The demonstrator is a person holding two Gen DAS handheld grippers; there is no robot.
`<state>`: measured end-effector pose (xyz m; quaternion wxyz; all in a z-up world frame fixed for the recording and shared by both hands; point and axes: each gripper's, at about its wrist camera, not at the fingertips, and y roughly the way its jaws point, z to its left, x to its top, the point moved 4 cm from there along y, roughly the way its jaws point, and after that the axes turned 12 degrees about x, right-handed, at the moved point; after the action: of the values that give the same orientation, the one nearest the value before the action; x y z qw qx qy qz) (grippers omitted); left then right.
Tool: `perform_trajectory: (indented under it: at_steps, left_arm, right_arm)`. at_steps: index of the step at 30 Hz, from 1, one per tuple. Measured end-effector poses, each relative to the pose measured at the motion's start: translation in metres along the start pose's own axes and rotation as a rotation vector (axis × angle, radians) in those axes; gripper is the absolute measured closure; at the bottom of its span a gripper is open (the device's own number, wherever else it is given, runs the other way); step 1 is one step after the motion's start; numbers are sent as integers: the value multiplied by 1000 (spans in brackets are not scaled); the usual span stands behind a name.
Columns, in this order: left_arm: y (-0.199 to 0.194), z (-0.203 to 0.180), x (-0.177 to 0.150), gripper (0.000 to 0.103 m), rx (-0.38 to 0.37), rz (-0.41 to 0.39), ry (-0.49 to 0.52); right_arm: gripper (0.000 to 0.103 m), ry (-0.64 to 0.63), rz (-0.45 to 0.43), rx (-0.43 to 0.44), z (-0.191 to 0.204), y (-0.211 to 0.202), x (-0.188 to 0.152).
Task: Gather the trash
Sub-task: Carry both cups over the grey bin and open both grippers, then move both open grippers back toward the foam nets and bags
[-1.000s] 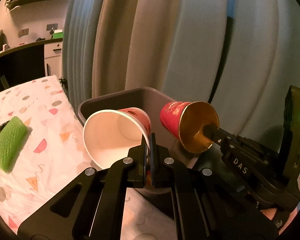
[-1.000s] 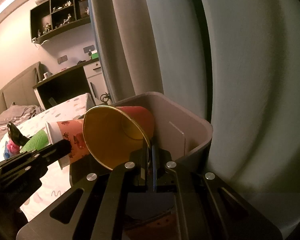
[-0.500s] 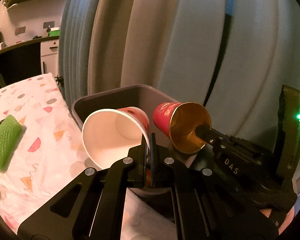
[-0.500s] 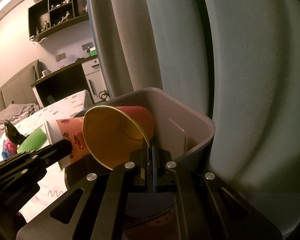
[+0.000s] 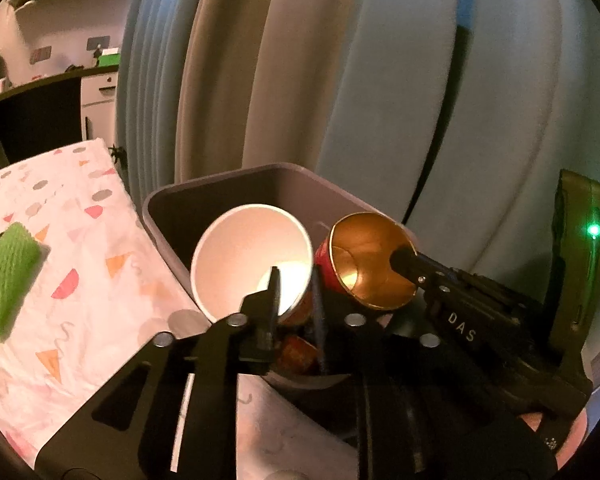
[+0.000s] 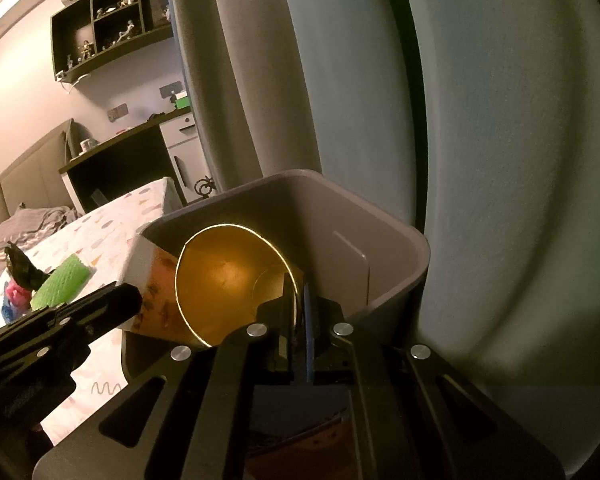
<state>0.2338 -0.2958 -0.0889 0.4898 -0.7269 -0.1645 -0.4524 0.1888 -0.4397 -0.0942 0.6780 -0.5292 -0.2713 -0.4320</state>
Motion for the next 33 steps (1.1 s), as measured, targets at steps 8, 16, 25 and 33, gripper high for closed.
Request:
perform_trajectory:
  at_steps: [8, 16, 25, 33]
  left_arm:
    - [-16, 23, 4, 22, 52, -34, -83]
    - [-55, 60, -5, 13, 204, -67, -129]
    - [-113, 122, -24, 12, 432, -126, -160]
    - [-154, 186, -43, 12, 594, -146, -229]
  right_arm:
    - [69, -5, -12, -7, 0, -2, 2]
    - [46, -58, -84, -22, 14, -24, 6]
    - [19, -90, -138, 23, 54, -44, 6]
    - [18, -171, -111, 134, 117, -33, -5]
